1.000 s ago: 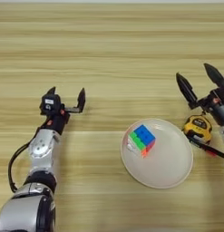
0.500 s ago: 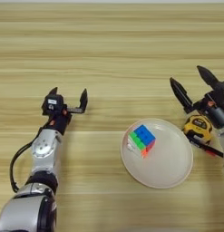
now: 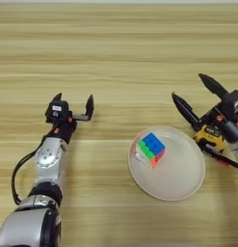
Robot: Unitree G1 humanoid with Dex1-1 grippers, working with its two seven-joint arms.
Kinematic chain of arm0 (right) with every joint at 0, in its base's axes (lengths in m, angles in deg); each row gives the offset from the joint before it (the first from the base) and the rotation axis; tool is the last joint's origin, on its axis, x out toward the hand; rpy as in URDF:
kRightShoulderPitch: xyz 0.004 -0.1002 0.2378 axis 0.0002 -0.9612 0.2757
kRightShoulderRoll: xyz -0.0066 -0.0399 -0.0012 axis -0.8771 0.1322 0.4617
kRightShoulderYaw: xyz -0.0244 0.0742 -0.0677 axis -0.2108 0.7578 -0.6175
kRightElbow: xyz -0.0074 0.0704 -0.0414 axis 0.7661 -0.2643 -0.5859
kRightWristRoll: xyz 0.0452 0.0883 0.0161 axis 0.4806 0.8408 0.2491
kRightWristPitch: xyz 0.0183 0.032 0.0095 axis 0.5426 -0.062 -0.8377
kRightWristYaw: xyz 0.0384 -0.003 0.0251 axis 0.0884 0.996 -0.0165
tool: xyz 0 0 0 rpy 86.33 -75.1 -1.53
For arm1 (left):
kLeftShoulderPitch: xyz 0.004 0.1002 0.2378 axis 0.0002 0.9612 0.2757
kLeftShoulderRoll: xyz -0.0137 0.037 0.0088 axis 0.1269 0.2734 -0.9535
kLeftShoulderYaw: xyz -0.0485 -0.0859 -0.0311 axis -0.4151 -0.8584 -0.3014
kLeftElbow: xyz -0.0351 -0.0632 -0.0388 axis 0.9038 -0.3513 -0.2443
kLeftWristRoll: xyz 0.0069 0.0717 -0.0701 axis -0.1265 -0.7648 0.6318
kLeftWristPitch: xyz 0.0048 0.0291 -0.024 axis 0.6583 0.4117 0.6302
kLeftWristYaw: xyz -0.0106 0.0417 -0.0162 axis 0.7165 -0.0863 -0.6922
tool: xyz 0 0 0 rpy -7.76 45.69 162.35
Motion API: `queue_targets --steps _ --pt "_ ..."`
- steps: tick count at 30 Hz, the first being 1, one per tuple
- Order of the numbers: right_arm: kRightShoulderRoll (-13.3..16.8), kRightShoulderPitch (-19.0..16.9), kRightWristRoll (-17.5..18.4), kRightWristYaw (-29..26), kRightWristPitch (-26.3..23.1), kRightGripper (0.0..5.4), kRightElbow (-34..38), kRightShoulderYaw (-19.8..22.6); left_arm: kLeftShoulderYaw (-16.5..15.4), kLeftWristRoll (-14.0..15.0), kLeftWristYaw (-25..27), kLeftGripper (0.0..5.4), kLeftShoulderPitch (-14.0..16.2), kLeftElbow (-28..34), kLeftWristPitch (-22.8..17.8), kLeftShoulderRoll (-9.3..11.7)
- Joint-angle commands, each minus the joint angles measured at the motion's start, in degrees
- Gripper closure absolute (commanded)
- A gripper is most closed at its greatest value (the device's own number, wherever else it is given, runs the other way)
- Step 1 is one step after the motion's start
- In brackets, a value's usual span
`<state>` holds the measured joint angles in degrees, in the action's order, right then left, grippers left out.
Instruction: Move the objects on the table
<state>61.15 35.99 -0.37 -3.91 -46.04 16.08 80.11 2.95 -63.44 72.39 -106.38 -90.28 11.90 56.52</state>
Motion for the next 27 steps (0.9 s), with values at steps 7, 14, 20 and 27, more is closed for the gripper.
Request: queue_targets --steps 7,14,20,27 --pt "3.1 -3.8 -5.5 -6.2 -0.8 0.00 0.1 -8.8 -0.2 0.1 -0.2 0.02 -1.2 -0.2 0.5 -0.3" --pt "2.5 -3.1 -12.9 -4.0 -0.8 0.00 -4.7 -14.4 -0.4 0.2 -0.1 0.02 -1.4 -0.4 0.4 -0.3" --pt "1.2 -1.0 -16.8 1.0 -1.2 0.00 -9.1 -14.9 -0.6 0.3 0.0 0.02 -1.4 -0.5 0.4 -0.3" --pt "1.0 0.0 -20.4 5.6 0.3 0.00 -11.1 -15.6 -0.8 0.3 0.0 0.02 -1.7 -0.8 0.3 -0.2"
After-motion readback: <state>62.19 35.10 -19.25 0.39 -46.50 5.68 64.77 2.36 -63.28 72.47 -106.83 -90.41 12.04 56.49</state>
